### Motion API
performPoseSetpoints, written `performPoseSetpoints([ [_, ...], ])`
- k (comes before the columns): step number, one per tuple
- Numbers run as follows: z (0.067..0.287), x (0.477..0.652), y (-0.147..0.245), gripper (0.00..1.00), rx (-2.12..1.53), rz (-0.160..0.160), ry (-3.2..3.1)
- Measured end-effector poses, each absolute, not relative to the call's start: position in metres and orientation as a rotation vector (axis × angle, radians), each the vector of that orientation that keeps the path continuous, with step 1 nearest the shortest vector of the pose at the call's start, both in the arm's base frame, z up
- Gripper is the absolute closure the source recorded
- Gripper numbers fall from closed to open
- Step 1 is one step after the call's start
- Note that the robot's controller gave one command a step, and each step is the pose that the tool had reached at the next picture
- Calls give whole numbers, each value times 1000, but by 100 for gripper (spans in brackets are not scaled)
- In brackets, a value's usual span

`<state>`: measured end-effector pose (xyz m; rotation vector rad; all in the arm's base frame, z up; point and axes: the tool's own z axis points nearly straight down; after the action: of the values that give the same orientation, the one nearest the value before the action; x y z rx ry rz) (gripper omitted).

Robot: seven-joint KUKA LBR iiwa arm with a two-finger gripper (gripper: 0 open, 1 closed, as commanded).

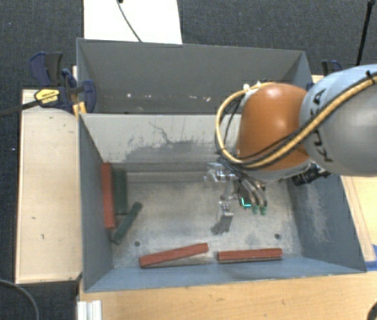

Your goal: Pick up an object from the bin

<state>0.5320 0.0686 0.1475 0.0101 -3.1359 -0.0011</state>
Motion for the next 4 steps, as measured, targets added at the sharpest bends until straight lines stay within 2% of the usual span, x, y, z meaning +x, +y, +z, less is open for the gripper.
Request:
performPoseSetpoints([
  [1,71,484,139,0,425,-3,-3121],
  [2,101,478,140,0,4,-2,-3146],
  [3,100,479,120,0,183,0,-3136],
  [4,72,480,150,0,427,-1,-3123],
])
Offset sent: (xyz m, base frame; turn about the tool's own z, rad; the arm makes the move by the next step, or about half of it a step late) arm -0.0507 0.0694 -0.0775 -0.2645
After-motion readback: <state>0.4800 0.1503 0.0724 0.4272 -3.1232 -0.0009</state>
